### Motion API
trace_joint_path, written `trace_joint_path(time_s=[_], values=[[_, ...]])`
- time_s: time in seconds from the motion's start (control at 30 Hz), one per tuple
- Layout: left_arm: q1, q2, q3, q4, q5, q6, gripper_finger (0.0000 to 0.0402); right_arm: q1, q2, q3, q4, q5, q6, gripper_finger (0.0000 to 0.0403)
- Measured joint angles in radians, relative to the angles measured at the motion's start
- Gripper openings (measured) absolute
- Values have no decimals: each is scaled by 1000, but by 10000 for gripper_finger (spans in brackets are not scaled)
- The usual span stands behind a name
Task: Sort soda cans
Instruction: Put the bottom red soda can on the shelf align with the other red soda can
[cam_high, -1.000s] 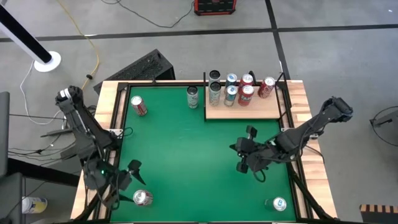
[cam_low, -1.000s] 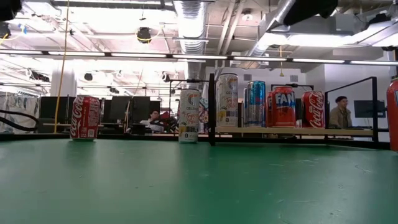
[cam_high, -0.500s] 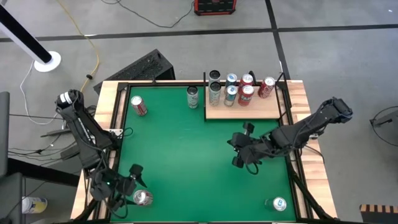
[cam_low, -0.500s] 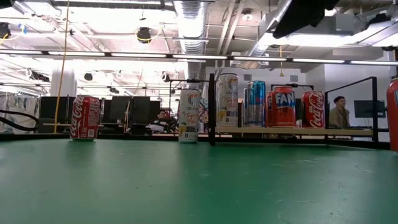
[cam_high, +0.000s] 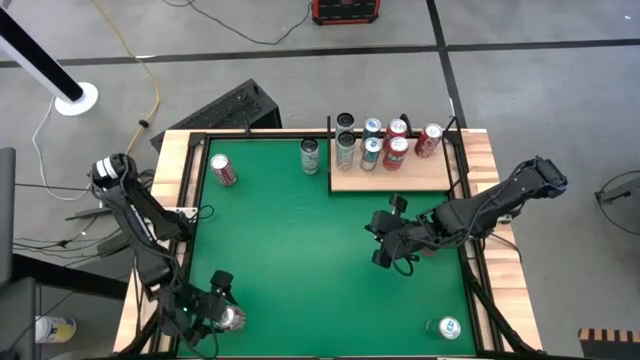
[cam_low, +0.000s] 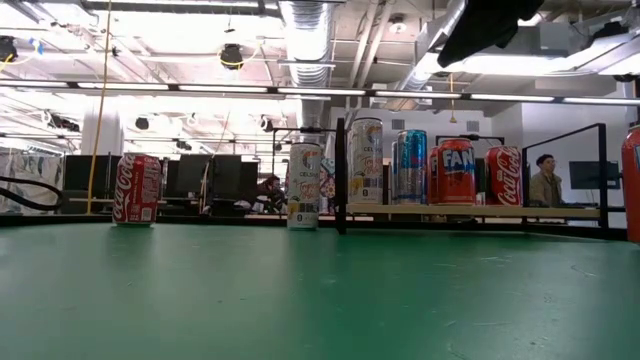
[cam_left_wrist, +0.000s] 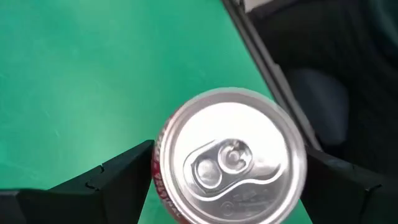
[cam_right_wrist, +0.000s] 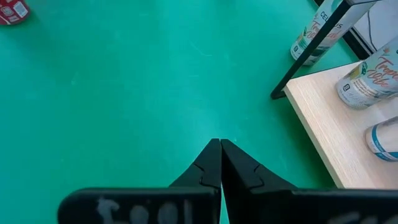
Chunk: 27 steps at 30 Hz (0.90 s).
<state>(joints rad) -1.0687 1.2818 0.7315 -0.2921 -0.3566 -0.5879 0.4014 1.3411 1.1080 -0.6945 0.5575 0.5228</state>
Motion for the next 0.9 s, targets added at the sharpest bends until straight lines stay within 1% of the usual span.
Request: trace_joint_path(time_s=[0.2,0.27,0.37,0.47,0.6,0.73,0.9], values=[[7,10,0,-2,12,2,330,0,0,0,0,-1,0,26],[20,6,0,-4,21,7,316,0,0,0,0,-1,0,26],[54,4,0,2,48,34,282,1,-2,0,-1,-1,0,26],[111,4,3,5,74,95,282,17,-28,0,-13,-1,0,27],[226,7,55,-16,96,237,282,44,-80,0,-34,5,1,27],[378,12,162,-1,129,449,282,78,-153,0,-53,51,2,27],[613,88,281,-2,283,681,282,97,-231,1,-141,112,30,27]])
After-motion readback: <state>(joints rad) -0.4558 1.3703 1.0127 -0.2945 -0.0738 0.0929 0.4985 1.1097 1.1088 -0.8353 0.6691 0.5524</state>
